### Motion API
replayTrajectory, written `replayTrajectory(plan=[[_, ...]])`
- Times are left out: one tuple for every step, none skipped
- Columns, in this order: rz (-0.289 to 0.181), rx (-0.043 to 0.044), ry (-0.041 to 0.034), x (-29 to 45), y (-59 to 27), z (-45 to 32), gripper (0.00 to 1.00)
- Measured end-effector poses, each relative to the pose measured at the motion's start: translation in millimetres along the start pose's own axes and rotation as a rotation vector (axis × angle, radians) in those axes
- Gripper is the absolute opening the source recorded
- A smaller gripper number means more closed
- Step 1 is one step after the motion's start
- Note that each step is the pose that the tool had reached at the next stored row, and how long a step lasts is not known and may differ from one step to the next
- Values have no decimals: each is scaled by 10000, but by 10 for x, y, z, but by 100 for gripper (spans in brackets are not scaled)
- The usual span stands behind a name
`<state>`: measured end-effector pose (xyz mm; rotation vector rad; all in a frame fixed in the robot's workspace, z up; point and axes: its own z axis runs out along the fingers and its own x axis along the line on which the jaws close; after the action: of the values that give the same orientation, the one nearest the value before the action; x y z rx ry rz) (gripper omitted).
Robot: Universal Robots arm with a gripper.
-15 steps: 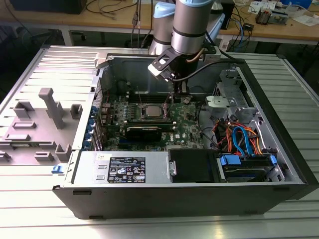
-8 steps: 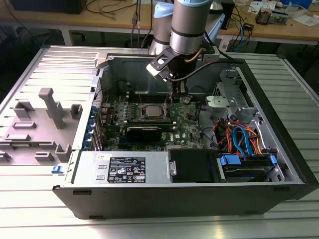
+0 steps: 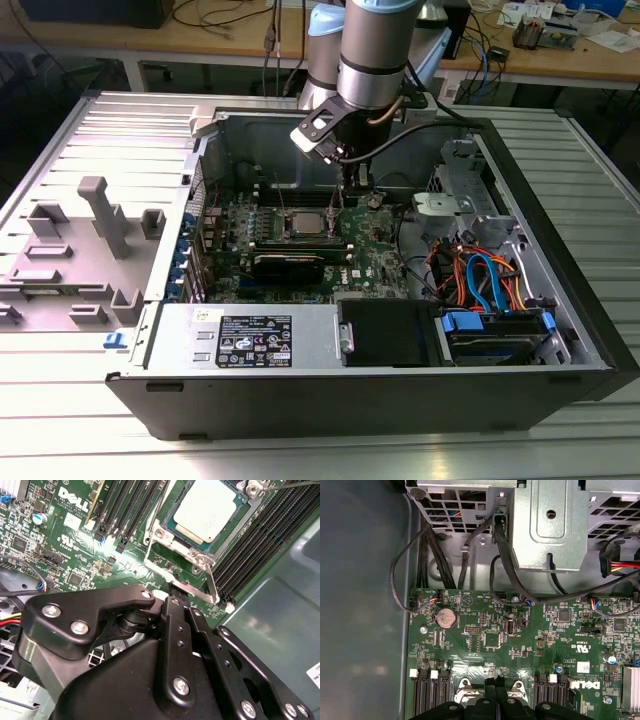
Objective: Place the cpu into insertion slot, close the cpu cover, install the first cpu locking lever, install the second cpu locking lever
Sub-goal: 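Close the cpu cover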
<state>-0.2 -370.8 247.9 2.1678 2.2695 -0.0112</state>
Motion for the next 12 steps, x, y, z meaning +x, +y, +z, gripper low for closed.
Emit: replayTrajectory(plan=[[0,0,0,0,-4,0,11],[0,0,0,1,-12,0,11],[0,0,1,1,-20,0,11],[0,0,0,1,-24,0,11],[-1,0,0,1,-28,0,11],[1,0,0,2,-34,0,11],[0,0,0,2,-38,0,11],[0,0,0,2,-44,0,11],[-1,0,0,3,-52,0,11],[-1,0,0,3,-58,0,11],[0,0,1,3,-66,0,11],[0,0,0,3,-70,0,11]])
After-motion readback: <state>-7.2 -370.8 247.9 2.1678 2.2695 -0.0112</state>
